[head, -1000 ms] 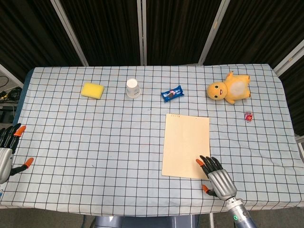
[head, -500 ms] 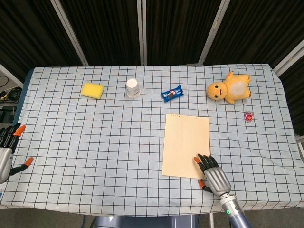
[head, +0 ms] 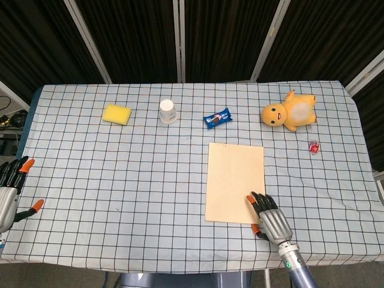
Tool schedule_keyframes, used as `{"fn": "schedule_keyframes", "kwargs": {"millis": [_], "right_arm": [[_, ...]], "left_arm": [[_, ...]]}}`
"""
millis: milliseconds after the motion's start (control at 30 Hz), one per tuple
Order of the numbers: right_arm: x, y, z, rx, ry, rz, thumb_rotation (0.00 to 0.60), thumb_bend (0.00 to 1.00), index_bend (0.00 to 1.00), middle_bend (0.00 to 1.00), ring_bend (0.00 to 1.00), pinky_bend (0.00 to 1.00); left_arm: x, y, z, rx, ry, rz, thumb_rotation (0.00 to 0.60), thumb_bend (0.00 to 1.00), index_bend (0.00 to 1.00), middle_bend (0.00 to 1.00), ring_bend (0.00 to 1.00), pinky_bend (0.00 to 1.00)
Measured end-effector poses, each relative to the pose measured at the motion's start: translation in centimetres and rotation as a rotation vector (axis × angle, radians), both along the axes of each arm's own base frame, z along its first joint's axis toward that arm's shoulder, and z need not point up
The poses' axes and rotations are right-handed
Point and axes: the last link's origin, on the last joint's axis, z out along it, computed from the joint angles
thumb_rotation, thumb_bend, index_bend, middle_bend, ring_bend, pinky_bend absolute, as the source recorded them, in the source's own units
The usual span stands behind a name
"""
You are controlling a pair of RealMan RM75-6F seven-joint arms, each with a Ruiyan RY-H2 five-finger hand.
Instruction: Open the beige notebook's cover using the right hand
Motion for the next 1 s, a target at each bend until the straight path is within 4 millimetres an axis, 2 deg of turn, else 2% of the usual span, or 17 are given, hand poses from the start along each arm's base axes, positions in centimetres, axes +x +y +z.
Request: {"fn": "schedule_keyframes", "kwargs": {"millis": [67,233,433,633,767,867,933,1000], "right_arm": [[-0.1,-0.1,-0.1,0.001,0.006,-0.005,0.600,0.39,0.00,0.00,0.00,0.00],[-0.3,-0.6,-0.4,-0.003,0.012,-0.011,0.600,0.52,0.00,0.00,0.00,0.00],[-0.1,-1.7,-1.2,-0.020,0.002,-0.014,0.600,0.64,0.07,0.00,0.00,0.00],[1.2,-3.5,-0.9,-0.091,-0.056,0.010,0.600,0.66,0.08,0.00,0.00,0.00],[2.8,-4.3,-0.3,-0.111,-0.119,0.018,0.600,0.64,0.08,0.00,0.00,0.00],[3.9,-5.1,0.4,-0.123,-0.141,0.026,0.600,0.66,0.13,0.01,0.00,0.00],[4.1,-5.5,0.6,-0.132,-0.127,0.030,0.600,0.68,0.21,0.06,0.01,0.04],[4.2,-6.1,0.8,-0.146,-0.108,0.028,0.600,0.72,0.36,0.24,0.13,0.19]], "left_arm": [[0.0,0.0,0.0,0.000,-0.002,0.000,0.600,0.24,0.00,0.00,0.00,0.00],[0.0,0.0,0.0,-0.001,-0.008,0.000,0.600,0.24,0.00,0.00,0.00,0.00],[0.2,0.0,0.1,0.006,-0.023,-0.008,0.600,0.24,0.00,0.00,0.00,0.00],[0.2,0.0,0.3,0.017,-0.042,-0.020,0.600,0.24,0.00,0.00,0.00,0.00],[0.2,0.0,0.3,0.018,-0.045,-0.021,0.600,0.24,0.00,0.00,0.00,0.00],[0.2,0.0,0.4,0.018,-0.048,-0.020,0.600,0.24,0.00,0.00,0.00,0.00],[0.3,0.0,0.4,0.018,-0.050,-0.020,0.600,0.24,0.00,0.00,0.00,0.00],[0.3,0.0,0.5,0.020,-0.054,-0.020,0.600,0.24,0.00,0.00,0.00,0.00]]}}
